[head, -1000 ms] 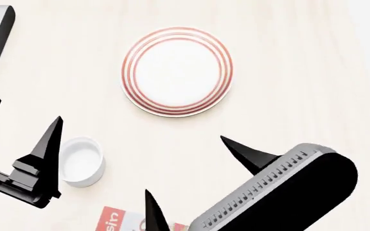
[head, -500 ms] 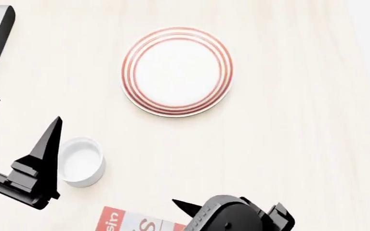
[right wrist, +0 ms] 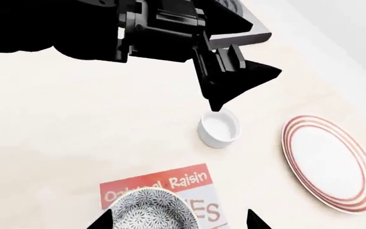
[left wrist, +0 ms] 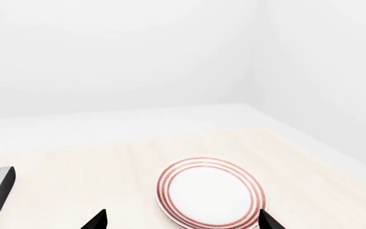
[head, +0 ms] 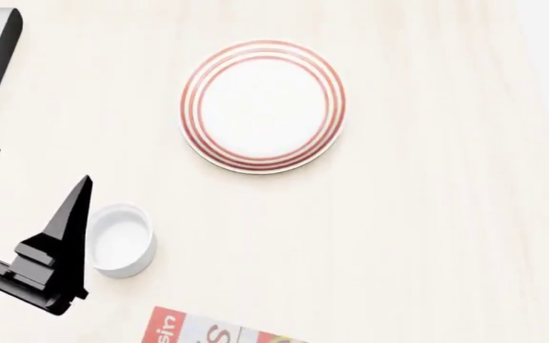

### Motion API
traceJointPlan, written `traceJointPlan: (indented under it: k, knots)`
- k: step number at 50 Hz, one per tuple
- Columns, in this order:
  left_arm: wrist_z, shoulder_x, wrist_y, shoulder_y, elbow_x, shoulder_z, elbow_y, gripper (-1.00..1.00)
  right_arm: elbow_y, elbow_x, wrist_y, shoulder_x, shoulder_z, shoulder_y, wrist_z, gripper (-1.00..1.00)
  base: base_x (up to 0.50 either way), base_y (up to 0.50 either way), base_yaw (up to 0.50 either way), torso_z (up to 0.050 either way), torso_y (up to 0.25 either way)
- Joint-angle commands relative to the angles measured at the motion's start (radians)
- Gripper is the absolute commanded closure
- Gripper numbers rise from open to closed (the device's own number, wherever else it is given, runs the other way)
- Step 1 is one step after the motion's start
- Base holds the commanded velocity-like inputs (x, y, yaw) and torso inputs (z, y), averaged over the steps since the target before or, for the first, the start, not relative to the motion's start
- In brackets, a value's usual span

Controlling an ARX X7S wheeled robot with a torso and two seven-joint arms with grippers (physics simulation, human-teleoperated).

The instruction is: Pick the akita bowl on the cookies box and place it on the plate.

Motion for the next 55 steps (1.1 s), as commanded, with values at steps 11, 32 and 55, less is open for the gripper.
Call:
traceJointPlan:
  k: [11, 32, 55]
  knots:
    - [0.008, -0.002, 0.021, 0.015, 0.002, 0.005, -0.004, -1.00, 0.007, 0.011, 0.025, -0.152, -0.176, -0.042, 0.114, -1.00, 0.00, 0.00, 0.00, 0.000, 0.000]
    - [0.005, -0.004, 0.028, 0.019, -0.007, 0.001, -0.006, -1.00, 0.063, -0.006, 0.060, -0.135, -0.310, -0.060, 0.117, -1.00, 0.00, 0.00, 0.00, 0.000, 0.000]
    - [0.000, -0.009, 0.028, 0.023, -0.015, 0.002, -0.001, -1.00, 0.114, -0.035, 0.092, -0.136, -0.370, -0.054, 0.067, -1.00, 0.00, 0.00, 0.00, 0.000, 0.000]
